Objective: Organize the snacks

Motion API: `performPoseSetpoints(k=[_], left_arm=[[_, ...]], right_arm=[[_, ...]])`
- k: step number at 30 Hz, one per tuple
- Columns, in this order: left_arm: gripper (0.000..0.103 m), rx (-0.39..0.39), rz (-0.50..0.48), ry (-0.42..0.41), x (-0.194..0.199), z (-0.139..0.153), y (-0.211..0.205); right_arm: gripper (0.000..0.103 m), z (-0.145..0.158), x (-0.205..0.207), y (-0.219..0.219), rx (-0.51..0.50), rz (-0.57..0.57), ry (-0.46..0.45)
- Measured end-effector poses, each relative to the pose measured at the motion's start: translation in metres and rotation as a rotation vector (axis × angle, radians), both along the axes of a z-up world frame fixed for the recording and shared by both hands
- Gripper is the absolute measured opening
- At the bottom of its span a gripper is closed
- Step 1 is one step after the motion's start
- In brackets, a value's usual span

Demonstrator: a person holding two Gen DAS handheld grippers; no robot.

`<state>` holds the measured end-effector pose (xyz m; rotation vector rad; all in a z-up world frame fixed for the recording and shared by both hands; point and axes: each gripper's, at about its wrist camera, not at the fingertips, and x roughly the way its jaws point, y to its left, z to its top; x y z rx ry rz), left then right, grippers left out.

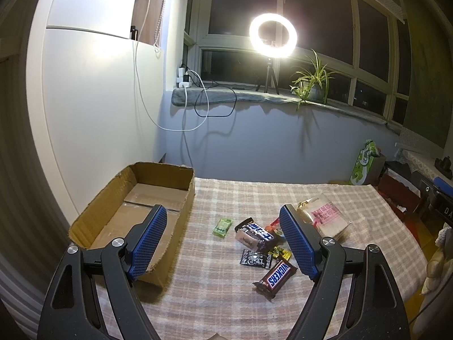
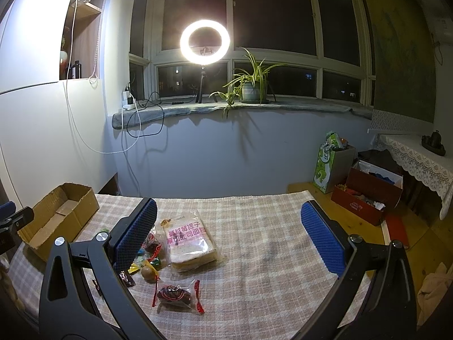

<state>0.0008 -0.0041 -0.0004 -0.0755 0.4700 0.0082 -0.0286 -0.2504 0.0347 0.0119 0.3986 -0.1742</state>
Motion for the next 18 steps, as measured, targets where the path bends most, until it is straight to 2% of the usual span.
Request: performPoseSetpoints(k=[18], left_arm=[[0.082,-0.001,0.000,0.000,-0.0001,0.0006,-0.0009]], right_arm=[[0.103,0.0023,0.0003,0.0010,-0.001,0.000,-0.003]])
